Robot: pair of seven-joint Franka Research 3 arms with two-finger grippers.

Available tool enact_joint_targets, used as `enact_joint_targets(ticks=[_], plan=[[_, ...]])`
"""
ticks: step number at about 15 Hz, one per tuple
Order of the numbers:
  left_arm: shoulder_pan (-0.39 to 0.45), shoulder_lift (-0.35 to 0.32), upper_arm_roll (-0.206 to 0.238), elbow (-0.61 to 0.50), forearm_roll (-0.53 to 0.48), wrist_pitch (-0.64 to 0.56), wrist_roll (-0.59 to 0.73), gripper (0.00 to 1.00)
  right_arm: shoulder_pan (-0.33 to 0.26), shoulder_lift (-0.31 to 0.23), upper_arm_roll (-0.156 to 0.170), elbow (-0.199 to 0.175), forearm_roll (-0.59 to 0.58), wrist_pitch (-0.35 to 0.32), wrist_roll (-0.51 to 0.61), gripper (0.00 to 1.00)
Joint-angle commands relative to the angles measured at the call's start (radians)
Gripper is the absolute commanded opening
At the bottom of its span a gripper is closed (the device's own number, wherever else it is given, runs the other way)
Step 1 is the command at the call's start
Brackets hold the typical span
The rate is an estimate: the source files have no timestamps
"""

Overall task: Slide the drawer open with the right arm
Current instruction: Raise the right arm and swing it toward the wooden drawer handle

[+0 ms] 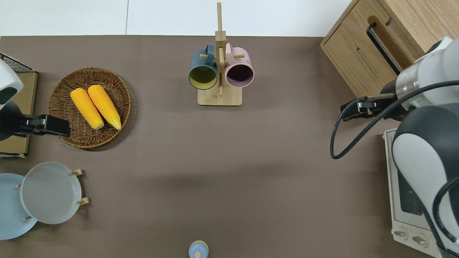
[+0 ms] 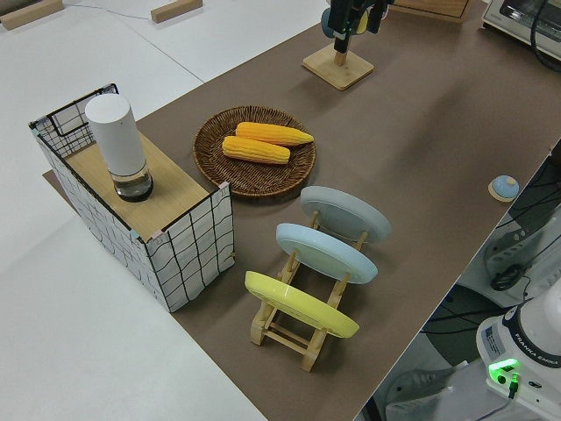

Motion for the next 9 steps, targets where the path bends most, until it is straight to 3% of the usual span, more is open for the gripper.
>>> enact_joint_targets(ticks=[1, 9], plan=[[0.004, 0.011, -0.006, 0.026, 0.017, -0.02, 0.01, 0.99, -0.003, -0.014, 0.006, 0.014, 0.01, -0.029, -0.013, 0.985], [0.004, 0.011, -0.006, 0.026, 0.017, -0.02, 0.01, 0.99, -0.02, -0.012, -0.002, 0.014, 0.021, -0.027, -0.004, 0.985]])
